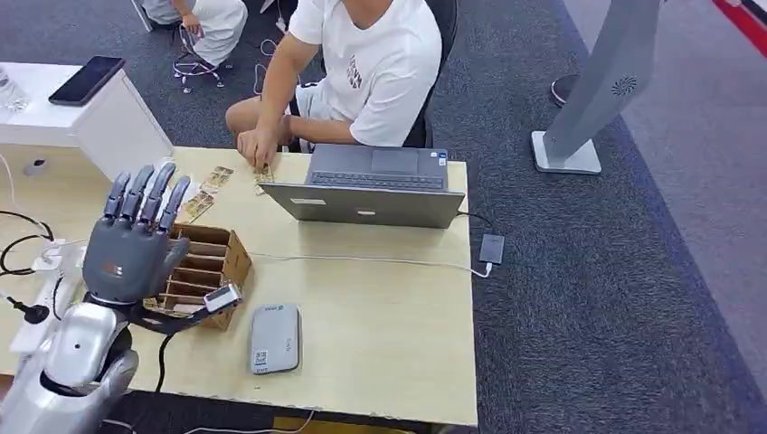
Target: Pass the card to the sensor for recognition and then transmit it.
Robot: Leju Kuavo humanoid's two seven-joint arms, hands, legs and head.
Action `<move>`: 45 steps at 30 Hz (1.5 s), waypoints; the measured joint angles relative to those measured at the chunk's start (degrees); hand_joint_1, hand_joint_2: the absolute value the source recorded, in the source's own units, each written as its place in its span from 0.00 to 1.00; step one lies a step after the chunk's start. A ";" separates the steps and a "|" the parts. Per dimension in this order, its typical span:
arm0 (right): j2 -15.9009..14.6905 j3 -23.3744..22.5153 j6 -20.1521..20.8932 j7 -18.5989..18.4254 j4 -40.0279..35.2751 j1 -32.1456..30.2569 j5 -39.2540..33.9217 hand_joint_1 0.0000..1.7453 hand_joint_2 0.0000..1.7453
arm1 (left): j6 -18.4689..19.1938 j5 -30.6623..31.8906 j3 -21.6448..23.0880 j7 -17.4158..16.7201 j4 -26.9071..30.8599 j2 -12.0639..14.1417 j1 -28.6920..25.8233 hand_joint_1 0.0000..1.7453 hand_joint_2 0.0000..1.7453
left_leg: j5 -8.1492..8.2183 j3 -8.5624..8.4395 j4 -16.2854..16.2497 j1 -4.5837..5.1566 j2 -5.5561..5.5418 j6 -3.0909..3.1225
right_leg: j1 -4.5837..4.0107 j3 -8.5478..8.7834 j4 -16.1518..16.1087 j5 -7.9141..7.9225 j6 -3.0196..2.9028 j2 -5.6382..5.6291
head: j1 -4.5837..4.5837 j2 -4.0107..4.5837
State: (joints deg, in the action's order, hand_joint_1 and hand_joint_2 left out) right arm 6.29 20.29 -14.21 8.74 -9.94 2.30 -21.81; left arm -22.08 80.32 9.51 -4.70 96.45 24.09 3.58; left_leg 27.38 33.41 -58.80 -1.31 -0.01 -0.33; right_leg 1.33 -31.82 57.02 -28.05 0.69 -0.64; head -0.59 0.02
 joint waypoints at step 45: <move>0.20 -2.30 -0.64 1.16 0.04 -0.38 -1.73 0.00 0.00 | 9.60 -1.77 2.91 -0.02 7.33 0.61 -11.69 0.00 1.00 | 0.00 0.03 0.00 0.01 -0.05 0.00 | 0.01 -0.02 -0.01 0.00 0.00 0.06 | -0.02 0.00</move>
State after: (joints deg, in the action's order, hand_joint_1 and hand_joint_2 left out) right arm 6.49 17.99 -14.84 9.90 -9.90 1.92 -23.54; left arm -12.48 78.55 12.42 -4.72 103.78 24.70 -8.11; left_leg 27.38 33.44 -58.80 -1.30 -0.06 -0.33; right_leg 1.34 -31.83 57.01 -28.05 0.70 -0.58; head -0.61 0.02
